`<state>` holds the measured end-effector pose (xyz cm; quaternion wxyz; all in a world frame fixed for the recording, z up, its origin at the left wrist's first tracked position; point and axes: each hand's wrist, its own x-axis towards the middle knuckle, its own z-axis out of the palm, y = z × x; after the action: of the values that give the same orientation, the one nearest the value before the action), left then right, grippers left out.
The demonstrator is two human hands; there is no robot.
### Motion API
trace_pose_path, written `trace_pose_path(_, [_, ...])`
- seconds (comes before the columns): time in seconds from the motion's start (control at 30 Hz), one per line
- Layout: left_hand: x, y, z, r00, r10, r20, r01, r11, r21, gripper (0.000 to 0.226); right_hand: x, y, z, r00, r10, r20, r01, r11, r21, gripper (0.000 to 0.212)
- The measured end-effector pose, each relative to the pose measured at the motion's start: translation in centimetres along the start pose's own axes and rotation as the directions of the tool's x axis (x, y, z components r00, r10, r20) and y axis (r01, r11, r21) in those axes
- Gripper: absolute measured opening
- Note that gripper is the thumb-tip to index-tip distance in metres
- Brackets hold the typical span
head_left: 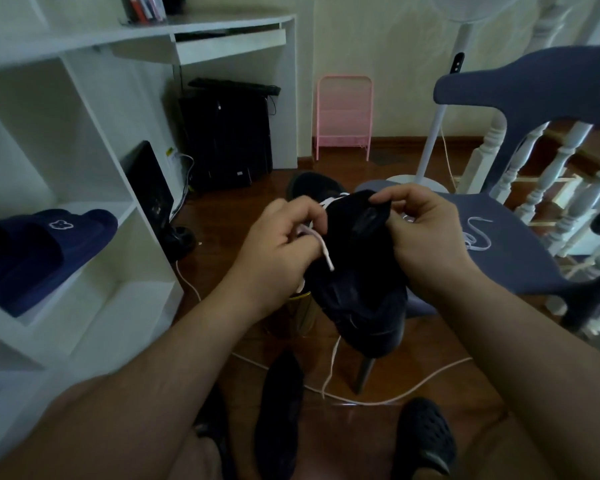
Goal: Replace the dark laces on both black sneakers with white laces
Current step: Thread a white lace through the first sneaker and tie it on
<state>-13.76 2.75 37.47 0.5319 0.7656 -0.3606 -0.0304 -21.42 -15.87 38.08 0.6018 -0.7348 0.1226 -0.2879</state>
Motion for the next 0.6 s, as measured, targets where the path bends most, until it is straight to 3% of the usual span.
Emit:
trace_pose_path(0.07, [0.2, -0.5, -0.5, 0.997, -0.04, -0.058, 0.051, 0.981, 0.188, 0.005, 0.1, 0.1, -0.2, 1.0, -0.004, 0.002, 0.004, 1.0, 0.026, 0.023])
trace_pose_path(0.17, [0.7, -1.6, -1.0, 0.991, -0.069, -0.112, 0.116, 0.855, 0.506, 0.031, 0.1, 0.4, 0.0, 1.0, 0.006, 0.012, -0.006, 1.0, 0.015, 0.022])
trace_pose_path(0.23, [0.9, -1.7, -1.3, 0.996, -0.024, -0.091, 0.074, 0.792, 0.607, 0.033, 0.0, 0.5, 0.1, 0.999, 0.025, 0.023, -0.025, 1.0, 0.014, 0.022])
trace_pose_path(0.37, [1.3, -2.5, -2.2, 0.993, -0.066, 0.103, 0.004, 0.859, 0.512, 0.036, 0.0, 0.3, 0.1, 0.997, 0.065, 0.041, -0.07, 0.99, 0.124, 0.017])
trace_pose_path(0.5, [0.9, -2.9, -2.8, 0.985, -0.011, 0.17, -0.049, 0.937, 0.346, 0.043, 0.1, 0.2, 0.0, 0.995, 0.091, 0.035, -0.096, 0.984, 0.153, 0.014])
trace_pose_path(0.6, [0.8, -2.8, -2.8, 0.976, -0.028, 0.215, -0.047, 0.941, 0.334, 0.024, 0.2, 0.4, 0.0, 0.993, 0.118, 0.015, -0.118, 0.981, 0.151, 0.017])
